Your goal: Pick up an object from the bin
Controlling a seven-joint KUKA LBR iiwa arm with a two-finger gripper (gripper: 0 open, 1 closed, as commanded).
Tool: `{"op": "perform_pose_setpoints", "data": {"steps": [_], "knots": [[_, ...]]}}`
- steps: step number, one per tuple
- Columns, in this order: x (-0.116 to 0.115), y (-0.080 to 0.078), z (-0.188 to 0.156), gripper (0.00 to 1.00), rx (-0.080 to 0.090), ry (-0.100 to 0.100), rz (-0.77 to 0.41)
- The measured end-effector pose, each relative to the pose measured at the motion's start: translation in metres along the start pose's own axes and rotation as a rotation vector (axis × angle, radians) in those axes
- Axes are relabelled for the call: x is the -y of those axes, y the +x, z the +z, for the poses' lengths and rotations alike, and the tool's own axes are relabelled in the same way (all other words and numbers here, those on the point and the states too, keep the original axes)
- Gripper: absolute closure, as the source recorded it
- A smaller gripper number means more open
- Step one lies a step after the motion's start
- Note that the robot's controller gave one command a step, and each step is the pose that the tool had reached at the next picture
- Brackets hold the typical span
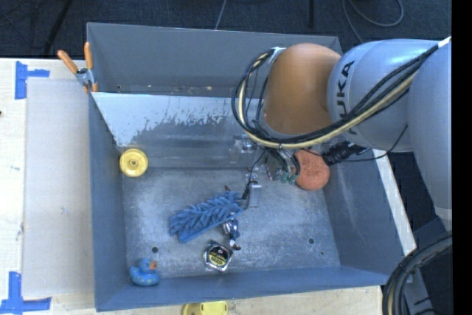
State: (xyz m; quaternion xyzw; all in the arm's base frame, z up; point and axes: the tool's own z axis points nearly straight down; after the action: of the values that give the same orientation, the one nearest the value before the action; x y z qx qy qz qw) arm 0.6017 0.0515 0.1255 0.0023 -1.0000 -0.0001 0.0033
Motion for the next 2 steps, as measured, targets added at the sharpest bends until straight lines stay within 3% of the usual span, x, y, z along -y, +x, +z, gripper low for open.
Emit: {"op": "perform_pose_setpoints", "data": {"steps": [1, 2], "knots": [[0.0, -0.001, -0.005, 0.0, 0.006, 0.0, 0.001], [-0.018, 0.038, 0.037, 0.0, 0.01, 0.001, -0.046]]}}
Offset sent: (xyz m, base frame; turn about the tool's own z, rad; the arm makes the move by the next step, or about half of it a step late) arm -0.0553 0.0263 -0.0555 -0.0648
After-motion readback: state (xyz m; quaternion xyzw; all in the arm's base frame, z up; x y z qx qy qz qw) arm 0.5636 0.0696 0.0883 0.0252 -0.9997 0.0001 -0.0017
